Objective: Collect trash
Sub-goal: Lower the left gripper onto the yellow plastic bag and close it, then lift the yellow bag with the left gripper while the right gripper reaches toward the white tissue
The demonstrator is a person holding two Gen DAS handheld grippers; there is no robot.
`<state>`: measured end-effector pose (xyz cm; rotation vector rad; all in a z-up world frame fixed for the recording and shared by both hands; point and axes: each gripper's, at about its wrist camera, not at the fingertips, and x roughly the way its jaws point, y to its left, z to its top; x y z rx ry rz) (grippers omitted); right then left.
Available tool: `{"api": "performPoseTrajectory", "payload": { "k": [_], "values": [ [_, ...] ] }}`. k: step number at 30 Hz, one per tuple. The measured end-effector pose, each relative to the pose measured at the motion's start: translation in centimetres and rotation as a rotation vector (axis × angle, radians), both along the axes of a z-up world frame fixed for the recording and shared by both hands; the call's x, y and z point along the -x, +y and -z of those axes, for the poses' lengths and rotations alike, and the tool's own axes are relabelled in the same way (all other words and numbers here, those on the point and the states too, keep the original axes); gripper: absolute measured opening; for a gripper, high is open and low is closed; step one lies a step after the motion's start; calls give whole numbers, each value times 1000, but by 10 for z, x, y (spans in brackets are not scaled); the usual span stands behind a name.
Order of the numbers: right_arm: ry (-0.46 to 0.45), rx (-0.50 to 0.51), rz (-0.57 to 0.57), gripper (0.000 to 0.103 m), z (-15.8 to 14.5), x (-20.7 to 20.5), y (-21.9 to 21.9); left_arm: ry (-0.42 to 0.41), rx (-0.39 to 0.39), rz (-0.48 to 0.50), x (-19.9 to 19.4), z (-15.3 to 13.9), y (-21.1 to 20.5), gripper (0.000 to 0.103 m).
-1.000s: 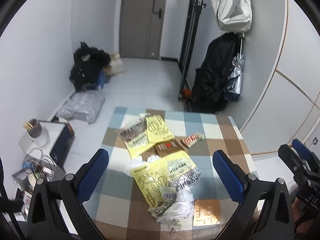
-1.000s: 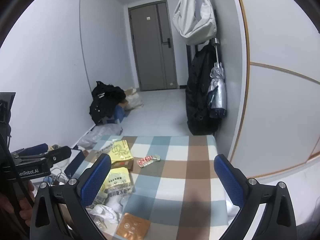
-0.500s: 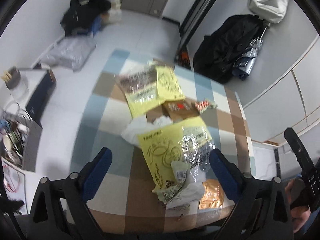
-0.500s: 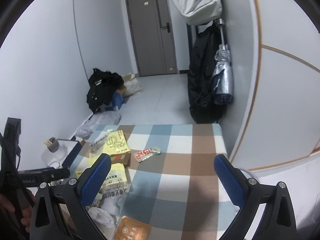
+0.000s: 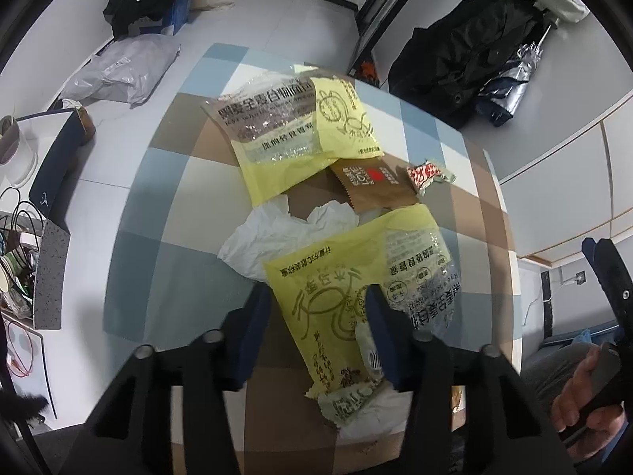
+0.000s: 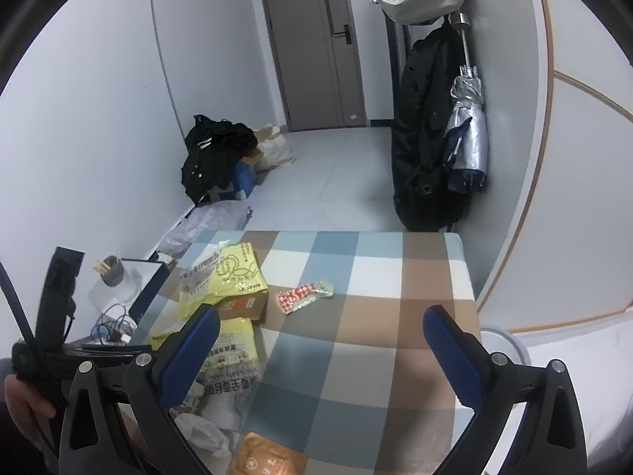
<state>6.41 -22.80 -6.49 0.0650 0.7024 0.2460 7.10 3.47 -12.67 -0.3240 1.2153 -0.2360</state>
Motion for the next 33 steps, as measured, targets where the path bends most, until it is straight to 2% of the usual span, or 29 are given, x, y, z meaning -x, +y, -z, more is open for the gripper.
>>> {"api": "performPoseTrajectory", "payload": {
  "k": [1,7,11,33],
  "values": [
    [3,0,-1,103,0,-1,0,5,1,0,0,1,0,31],
    [16,-2,5,103,1,0,-2,2,-15,-19,-3,-1,-2,11],
    [15,2,7,103,1,2,-3,-22,-12,-29,-6,-6,-9,4],
    [-27,29,61,103,-3,35,-26,-308,-4,3,5,-74,-51,2]
  ]
}}
